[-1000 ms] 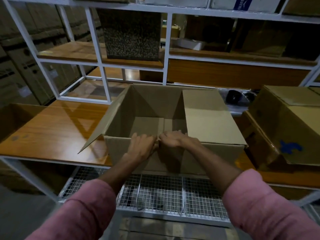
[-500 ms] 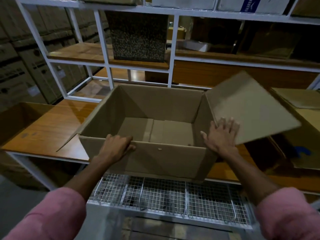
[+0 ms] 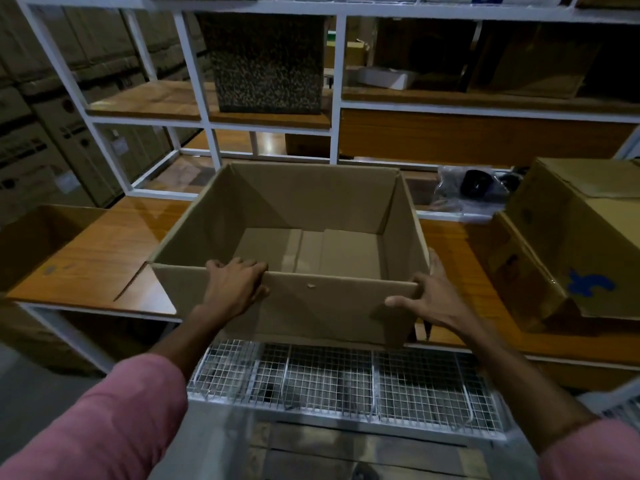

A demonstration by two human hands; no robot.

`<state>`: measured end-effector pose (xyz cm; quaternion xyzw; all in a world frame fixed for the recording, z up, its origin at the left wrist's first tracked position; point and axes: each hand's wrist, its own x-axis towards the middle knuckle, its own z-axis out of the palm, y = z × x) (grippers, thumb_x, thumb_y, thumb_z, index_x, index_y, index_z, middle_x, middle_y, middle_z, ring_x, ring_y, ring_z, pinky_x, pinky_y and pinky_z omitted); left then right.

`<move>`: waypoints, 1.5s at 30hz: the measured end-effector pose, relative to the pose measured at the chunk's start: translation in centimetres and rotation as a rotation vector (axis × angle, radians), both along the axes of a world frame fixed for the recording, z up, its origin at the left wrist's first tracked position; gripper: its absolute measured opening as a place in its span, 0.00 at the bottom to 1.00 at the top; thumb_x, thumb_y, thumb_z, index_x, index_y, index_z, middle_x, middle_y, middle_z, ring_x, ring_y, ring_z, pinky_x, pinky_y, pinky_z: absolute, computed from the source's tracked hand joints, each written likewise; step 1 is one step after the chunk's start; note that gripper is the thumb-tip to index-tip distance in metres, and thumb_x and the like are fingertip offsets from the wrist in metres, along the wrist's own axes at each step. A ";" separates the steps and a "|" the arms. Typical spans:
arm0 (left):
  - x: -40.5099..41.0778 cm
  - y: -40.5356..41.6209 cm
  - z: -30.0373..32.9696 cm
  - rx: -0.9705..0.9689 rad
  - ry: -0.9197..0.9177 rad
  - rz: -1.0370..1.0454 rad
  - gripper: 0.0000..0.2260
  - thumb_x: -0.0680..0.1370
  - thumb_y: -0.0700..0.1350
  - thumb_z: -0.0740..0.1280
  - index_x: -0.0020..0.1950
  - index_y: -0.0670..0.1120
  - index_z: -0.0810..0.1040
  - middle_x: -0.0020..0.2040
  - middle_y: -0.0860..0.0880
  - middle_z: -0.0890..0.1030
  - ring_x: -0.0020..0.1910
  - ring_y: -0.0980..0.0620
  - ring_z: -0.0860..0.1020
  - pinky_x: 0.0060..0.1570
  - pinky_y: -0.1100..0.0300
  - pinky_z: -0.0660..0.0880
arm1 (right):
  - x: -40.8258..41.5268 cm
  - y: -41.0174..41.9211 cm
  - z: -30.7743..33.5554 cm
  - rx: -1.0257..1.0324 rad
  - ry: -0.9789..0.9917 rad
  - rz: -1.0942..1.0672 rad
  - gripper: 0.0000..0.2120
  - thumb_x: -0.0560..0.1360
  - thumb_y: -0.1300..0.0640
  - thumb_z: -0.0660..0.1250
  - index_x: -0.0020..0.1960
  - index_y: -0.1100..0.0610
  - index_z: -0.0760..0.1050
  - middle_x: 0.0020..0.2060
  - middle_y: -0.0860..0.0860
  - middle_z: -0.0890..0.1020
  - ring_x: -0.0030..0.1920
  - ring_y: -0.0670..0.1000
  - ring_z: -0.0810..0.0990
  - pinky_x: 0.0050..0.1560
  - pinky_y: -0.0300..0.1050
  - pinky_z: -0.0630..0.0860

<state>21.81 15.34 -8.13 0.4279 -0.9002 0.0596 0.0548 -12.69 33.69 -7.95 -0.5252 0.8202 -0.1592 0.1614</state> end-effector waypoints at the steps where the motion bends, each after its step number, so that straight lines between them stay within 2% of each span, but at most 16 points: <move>1: -0.2 0.1 0.0 0.009 0.014 -0.006 0.11 0.78 0.57 0.65 0.55 0.53 0.73 0.55 0.53 0.80 0.55 0.48 0.75 0.54 0.46 0.64 | -0.3 0.2 -0.1 -0.010 0.014 0.009 0.31 0.68 0.31 0.71 0.57 0.56 0.79 0.81 0.52 0.37 0.80 0.60 0.49 0.76 0.57 0.58; 4: -0.7 0.9 -0.1 0.006 0.045 -0.018 0.09 0.79 0.55 0.65 0.55 0.53 0.74 0.55 0.54 0.80 0.55 0.48 0.74 0.51 0.48 0.61 | -0.3 1.1 -0.3 -0.096 0.034 -0.040 0.20 0.71 0.41 0.74 0.51 0.57 0.79 0.81 0.53 0.43 0.79 0.60 0.54 0.74 0.56 0.62; 7: -1.5 1.9 0.1 0.012 0.040 -0.016 0.08 0.79 0.55 0.65 0.54 0.53 0.74 0.54 0.54 0.80 0.55 0.48 0.74 0.52 0.48 0.62 | -0.4 2.1 -0.7 -0.178 0.039 -0.073 0.19 0.71 0.46 0.76 0.51 0.61 0.80 0.80 0.55 0.51 0.77 0.61 0.59 0.71 0.54 0.67; 11: -2.7 2.9 0.4 0.046 0.060 -0.035 0.07 0.78 0.54 0.66 0.52 0.52 0.75 0.52 0.53 0.80 0.55 0.47 0.75 0.51 0.48 0.63 | -1.2 3.3 -0.9 -0.203 0.065 -0.108 0.18 0.71 0.48 0.77 0.48 0.61 0.78 0.78 0.57 0.58 0.72 0.62 0.66 0.65 0.53 0.73; 16: -2.8 2.9 0.2 0.093 0.041 -0.054 0.10 0.80 0.57 0.64 0.54 0.53 0.74 0.51 0.52 0.79 0.55 0.47 0.76 0.54 0.47 0.65 | -1.3 4.3 -0.4 -0.187 0.064 -0.124 0.16 0.74 0.49 0.74 0.54 0.59 0.77 0.76 0.57 0.61 0.70 0.60 0.68 0.64 0.51 0.73; 17: -2.8 2.8 0.4 0.112 0.024 -0.050 0.12 0.80 0.60 0.62 0.55 0.53 0.74 0.50 0.51 0.79 0.55 0.47 0.76 0.54 0.46 0.65 | -1.5 4.5 -0.3 -0.187 0.051 -0.126 0.17 0.74 0.49 0.73 0.57 0.58 0.76 0.75 0.57 0.62 0.69 0.59 0.69 0.64 0.51 0.72; 19: -3.8 3.1 1.1 0.140 -0.033 -0.029 0.23 0.78 0.70 0.52 0.55 0.54 0.73 0.50 0.50 0.80 0.53 0.47 0.78 0.54 0.44 0.64 | -1.9 5.2 0.1 -0.185 0.021 -0.110 0.25 0.76 0.45 0.71 0.68 0.56 0.71 0.74 0.56 0.63 0.70 0.58 0.69 0.66 0.52 0.71; 21: -5.9 4.5 2.0 0.124 -0.061 -0.038 0.35 0.74 0.76 0.43 0.62 0.55 0.74 0.56 0.49 0.81 0.57 0.47 0.77 0.59 0.40 0.64 | -2.0 6.1 0.7 -0.195 -0.006 -0.102 0.33 0.78 0.39 0.66 0.76 0.54 0.62 0.76 0.56 0.62 0.72 0.58 0.67 0.69 0.55 0.69; 22: -7.2 5.4 2.5 0.103 -0.042 -0.054 0.38 0.74 0.76 0.41 0.67 0.54 0.73 0.62 0.48 0.80 0.62 0.47 0.75 0.63 0.38 0.62 | -2.0 6.6 1.2 -0.211 -0.019 -0.100 0.35 0.78 0.38 0.64 0.78 0.54 0.59 0.76 0.56 0.61 0.73 0.58 0.67 0.70 0.55 0.68; 24: -10.3 7.2 3.7 0.049 0.028 -0.097 0.38 0.75 0.74 0.41 0.72 0.53 0.70 0.70 0.48 0.74 0.70 0.46 0.70 0.68 0.34 0.58 | -2.2 7.3 2.1 -0.242 -0.017 -0.096 0.35 0.79 0.38 0.62 0.79 0.53 0.57 0.77 0.56 0.61 0.74 0.58 0.65 0.71 0.54 0.67; 26: -13.4 8.7 5.0 -0.015 0.082 -0.157 0.37 0.74 0.73 0.43 0.72 0.53 0.70 0.73 0.49 0.72 0.72 0.47 0.66 0.68 0.35 0.59 | -2.7 7.7 3.4 -0.247 0.011 -0.109 0.35 0.79 0.37 0.60 0.79 0.53 0.57 0.78 0.56 0.60 0.76 0.57 0.62 0.72 0.54 0.64; 29: -18.8 10.7 6.9 -0.049 0.166 -0.231 0.32 0.77 0.70 0.51 0.72 0.52 0.69 0.76 0.48 0.67 0.75 0.45 0.62 0.68 0.35 0.61 | -4.8 7.9 6.0 -0.290 0.074 -0.126 0.34 0.80 0.35 0.58 0.79 0.53 0.57 0.77 0.56 0.62 0.75 0.57 0.64 0.71 0.55 0.65; 36: -34.1 14.6 9.2 0.034 0.310 -0.382 0.31 0.79 0.67 0.55 0.77 0.52 0.62 0.78 0.46 0.63 0.76 0.41 0.58 0.69 0.36 0.58 | -16.0 9.2 10.3 -0.394 0.095 -0.170 0.33 0.79 0.34 0.56 0.78 0.51 0.60 0.75 0.57 0.66 0.73 0.58 0.66 0.71 0.62 0.66; 41: -47.8 15.2 9.5 0.084 0.282 -0.386 0.31 0.79 0.68 0.55 0.74 0.50 0.65 0.77 0.44 0.63 0.76 0.37 0.59 0.69 0.31 0.59 | -29.6 11.2 10.7 -0.393 0.199 -0.258 0.32 0.80 0.34 0.55 0.78 0.50 0.60 0.75 0.55 0.66 0.73 0.58 0.65 0.71 0.63 0.65; 45: -58.0 16.1 9.8 0.196 0.246 -0.343 0.33 0.80 0.68 0.54 0.77 0.49 0.62 0.79 0.42 0.58 0.77 0.35 0.56 0.71 0.30 0.56 | -40.2 13.5 10.5 -0.322 0.212 -0.340 0.30 0.81 0.36 0.56 0.78 0.50 0.61 0.76 0.55 0.66 0.75 0.58 0.63 0.72 0.62 0.64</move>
